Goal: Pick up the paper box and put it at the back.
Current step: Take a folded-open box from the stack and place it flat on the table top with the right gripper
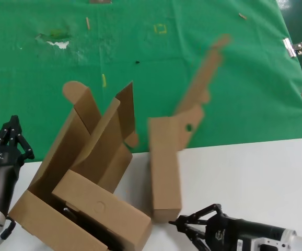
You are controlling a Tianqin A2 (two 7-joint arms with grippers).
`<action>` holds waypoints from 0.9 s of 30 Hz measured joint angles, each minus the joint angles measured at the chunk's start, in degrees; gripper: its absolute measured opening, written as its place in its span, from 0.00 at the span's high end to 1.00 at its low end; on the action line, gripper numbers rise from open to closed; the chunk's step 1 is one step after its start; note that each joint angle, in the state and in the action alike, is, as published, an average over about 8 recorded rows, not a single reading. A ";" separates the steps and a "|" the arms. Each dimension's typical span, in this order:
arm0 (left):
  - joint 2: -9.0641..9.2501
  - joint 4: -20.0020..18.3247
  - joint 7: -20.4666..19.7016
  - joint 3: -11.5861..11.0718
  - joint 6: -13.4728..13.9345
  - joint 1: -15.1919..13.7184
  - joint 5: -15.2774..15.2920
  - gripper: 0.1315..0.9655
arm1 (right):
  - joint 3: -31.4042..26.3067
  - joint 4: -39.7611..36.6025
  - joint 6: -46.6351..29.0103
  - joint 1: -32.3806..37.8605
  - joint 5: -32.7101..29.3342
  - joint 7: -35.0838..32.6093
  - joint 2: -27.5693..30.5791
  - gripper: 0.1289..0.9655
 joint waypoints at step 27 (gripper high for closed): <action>0.00 0.00 0.00 0.00 0.00 0.00 0.00 0.99 | 12.00 25.15 4.07 0.79 -28.13 46.07 22.28 0.99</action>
